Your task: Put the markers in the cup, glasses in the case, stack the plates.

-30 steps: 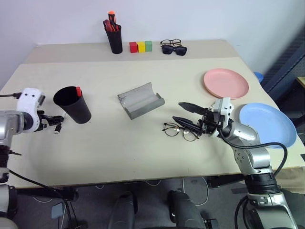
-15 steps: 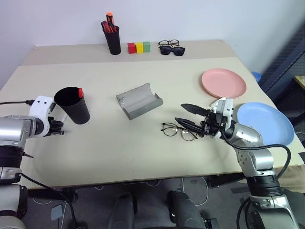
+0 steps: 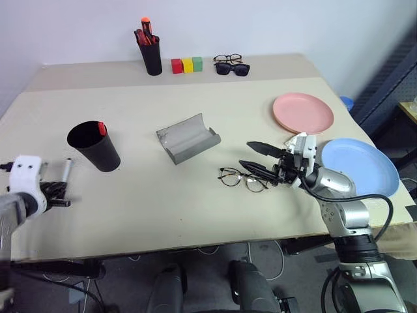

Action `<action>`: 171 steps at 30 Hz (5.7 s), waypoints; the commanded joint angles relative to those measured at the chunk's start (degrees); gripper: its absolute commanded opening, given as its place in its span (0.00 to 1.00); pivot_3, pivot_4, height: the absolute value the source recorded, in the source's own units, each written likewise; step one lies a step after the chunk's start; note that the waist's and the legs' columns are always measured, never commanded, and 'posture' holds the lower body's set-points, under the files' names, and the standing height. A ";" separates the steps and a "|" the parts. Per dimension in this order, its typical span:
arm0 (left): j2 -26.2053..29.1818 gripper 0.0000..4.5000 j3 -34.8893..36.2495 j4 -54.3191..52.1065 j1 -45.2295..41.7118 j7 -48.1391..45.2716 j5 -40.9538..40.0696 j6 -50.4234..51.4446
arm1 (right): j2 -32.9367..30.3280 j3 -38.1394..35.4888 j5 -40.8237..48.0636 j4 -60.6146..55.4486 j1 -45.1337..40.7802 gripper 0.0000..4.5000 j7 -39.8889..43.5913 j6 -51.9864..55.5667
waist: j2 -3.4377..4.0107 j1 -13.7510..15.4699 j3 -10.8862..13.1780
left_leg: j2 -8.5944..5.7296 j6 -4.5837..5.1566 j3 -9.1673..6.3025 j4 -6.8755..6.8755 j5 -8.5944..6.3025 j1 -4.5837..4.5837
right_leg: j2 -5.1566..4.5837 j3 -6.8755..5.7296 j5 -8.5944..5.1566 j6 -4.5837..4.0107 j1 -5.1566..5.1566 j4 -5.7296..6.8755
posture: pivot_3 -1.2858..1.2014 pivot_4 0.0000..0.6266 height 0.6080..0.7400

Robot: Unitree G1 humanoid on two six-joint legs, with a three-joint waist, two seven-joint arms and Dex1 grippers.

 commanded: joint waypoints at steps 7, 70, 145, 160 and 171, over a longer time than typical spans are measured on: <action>-11.78 0.01 5.56 -14.42 12.48 -7.04 -2.65 -43.42 | -0.72 -1.57 1.47 -0.44 -3.06 0.61 0.96 0.18 | -0.07 1.65 -0.05 | -0.04 -0.19 0.31 0.02 -0.11 -0.13 | -0.38 -0.03 0.02 -0.07 -0.01 -0.22 | 0.52 0.24 1.00; -15.08 0.78 -24.38 -20.01 -14.85 5.43 -6.29 -28.83 | -4.93 -5.11 3.72 -8.21 0.47 0.61 -1.13 5.14 | -0.13 1.85 -0.13 | 0.22 0.03 0.37 0.18 0.02 -0.31 | 0.05 -0.18 0.35 0.14 0.28 -0.70 | 0.52 0.24 1.00; -19.57 0.01 -65.02 13.24 -47.57 -26.13 21.54 -11.26 | -9.73 -9.97 0.12 -18.15 19.32 0.61 -8.51 1.85 | -0.08 1.66 -0.11 | 0.15 0.06 0.20 0.29 0.03 -0.35 | 0.09 -0.14 0.32 0.15 0.27 -0.65 | 0.52 0.24 1.00; -22.16 0.85 -64.76 15.85 -47.94 -27.36 22.61 -13.44 | -11.00 -8.33 -3.52 -14.62 19.69 0.61 -5.51 -0.34 | -0.06 1.83 -0.14 | 0.13 0.06 0.19 0.33 0.03 -0.35 | 0.08 -0.14 0.30 0.17 0.35 -0.66 | 0.52 0.24 1.00; -12.18 0.99 -56.13 -2.39 -40.63 -33.55 15.41 -8.37 | -12.72 -0.48 -8.07 -3.15 10.12 0.61 2.52 -2.72 | -0.03 1.40 -0.12 | 0.14 0.06 0.15 0.32 0.04 -0.31 | 0.12 -0.11 0.30 0.17 0.21 -0.44 | 0.52 0.24 1.00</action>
